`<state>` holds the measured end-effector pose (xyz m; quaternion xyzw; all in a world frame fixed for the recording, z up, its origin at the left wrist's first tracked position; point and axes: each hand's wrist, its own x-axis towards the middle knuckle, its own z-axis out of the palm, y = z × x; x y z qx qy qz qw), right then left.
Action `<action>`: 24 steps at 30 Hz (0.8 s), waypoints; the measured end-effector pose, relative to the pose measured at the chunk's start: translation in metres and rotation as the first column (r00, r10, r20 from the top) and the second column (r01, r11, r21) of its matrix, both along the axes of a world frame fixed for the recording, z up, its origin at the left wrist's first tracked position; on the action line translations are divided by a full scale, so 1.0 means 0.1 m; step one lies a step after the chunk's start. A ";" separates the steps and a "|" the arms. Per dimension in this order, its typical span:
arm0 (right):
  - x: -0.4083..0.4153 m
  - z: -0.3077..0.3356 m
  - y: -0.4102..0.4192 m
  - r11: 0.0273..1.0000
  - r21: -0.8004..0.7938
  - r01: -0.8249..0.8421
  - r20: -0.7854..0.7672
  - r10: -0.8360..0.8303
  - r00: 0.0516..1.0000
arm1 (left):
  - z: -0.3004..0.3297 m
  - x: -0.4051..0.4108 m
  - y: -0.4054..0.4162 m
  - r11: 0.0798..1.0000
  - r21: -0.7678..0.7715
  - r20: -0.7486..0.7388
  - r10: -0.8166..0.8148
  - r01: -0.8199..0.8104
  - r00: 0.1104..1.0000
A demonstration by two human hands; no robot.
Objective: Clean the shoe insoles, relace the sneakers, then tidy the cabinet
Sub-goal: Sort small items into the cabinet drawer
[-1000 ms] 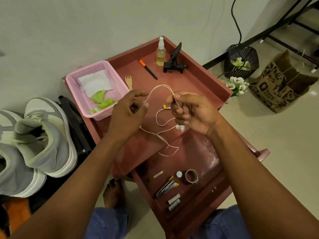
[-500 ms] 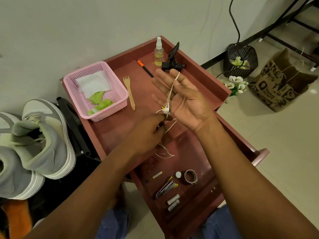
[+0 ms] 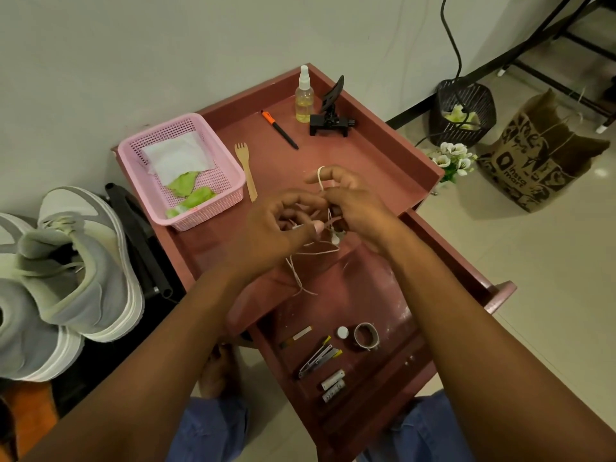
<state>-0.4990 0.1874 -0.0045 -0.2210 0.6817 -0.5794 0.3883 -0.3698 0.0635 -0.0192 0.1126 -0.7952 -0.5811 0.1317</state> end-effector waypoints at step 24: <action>-0.03 0.04 0.11 0.889 -0.211 -0.407 0.369 0.458 0.809 | -0.03 -0.02 -0.19 0.972 -0.045 -0.123 0.225 -0.232 0.966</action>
